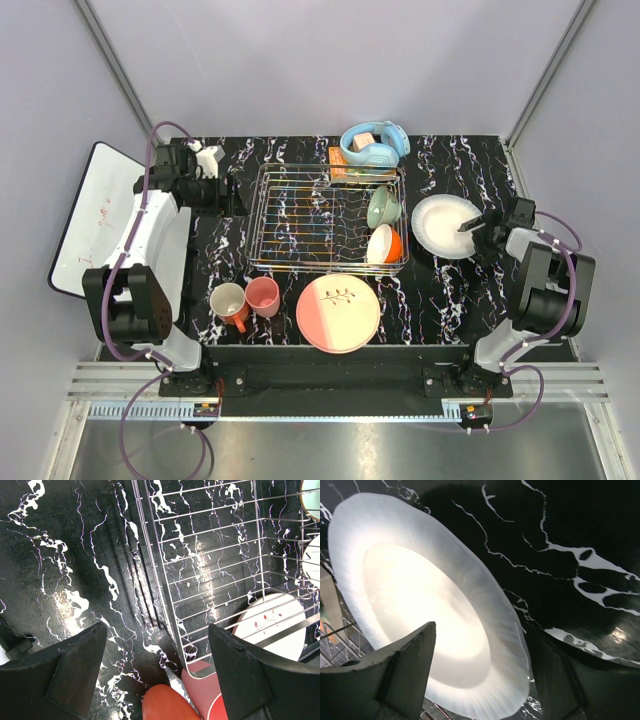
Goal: Load the mixed dishes into the dish rack
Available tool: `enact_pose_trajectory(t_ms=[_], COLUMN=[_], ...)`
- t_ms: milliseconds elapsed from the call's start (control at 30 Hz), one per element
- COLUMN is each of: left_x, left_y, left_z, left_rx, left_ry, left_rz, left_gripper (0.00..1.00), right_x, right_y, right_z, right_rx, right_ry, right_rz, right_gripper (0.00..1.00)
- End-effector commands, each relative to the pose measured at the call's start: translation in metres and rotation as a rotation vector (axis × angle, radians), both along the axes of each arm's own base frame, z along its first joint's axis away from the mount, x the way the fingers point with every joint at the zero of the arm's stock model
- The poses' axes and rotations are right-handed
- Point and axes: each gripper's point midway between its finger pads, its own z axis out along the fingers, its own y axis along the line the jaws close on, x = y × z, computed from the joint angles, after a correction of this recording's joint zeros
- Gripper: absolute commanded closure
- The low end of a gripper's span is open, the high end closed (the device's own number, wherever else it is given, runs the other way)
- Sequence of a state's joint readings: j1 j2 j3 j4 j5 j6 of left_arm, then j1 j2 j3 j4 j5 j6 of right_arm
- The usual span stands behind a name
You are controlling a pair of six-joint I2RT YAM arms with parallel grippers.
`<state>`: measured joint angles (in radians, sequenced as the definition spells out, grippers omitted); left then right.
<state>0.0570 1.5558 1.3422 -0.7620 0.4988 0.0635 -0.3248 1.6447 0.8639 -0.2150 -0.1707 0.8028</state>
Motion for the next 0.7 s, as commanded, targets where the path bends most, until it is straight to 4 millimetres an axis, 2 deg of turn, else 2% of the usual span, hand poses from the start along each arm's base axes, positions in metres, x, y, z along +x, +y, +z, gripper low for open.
enact_pose_trajectory(t_ms=[0, 100, 267, 400, 500, 533, 633, 667], left_x=[0.011, 0.012, 0.013, 0.018, 0.021, 0.021, 0.022, 0.023], left_y=[0.003, 0.005, 0.008, 0.013, 0.016, 0.017, 0.017, 0.018], left_z=[0.022, 0.023, 0.020, 0.005, -0.010, -0.014, -0.018, -0.019], left_rx=[0.009, 0.018, 0.036, 0.067, 0.080, 0.084, 0.088, 0.087], left_ry=[-0.083, -0.087, -0.087, -0.056, -0.021, -0.010, -0.001, 0.001], left_rz=[-0.002, 0.002, 0.006, 0.016, 0.017, 0.018, 0.014, 0.017], left_gripper=[0.14, 0.14, 0.14, 0.14, 0.15, 0.15, 0.15, 0.15], right_x=[-0.027, -0.030, -0.033, -0.036, -0.038, -0.040, -0.041, -0.041], right_y=[0.005, 0.005, 0.004, 0.004, 0.003, 0.002, 0.001, 0.001], right_z=[-0.044, -0.049, -0.049, -0.048, -0.046, -0.045, -0.041, -0.040], right_rx=[0.031, 0.036, 0.032, 0.027, 0.011, 0.004, -0.011, -0.014], right_ry=[0.128, 0.145, 0.154, 0.161, 0.162, 0.164, 0.158, 0.156], right_rz=[-0.029, -0.046, -0.059, -0.054, -0.050, -0.047, -0.030, -0.027], right_gripper=[0.23, 0.29, 0.33, 0.38, 0.52, 0.64, 0.85, 0.85])
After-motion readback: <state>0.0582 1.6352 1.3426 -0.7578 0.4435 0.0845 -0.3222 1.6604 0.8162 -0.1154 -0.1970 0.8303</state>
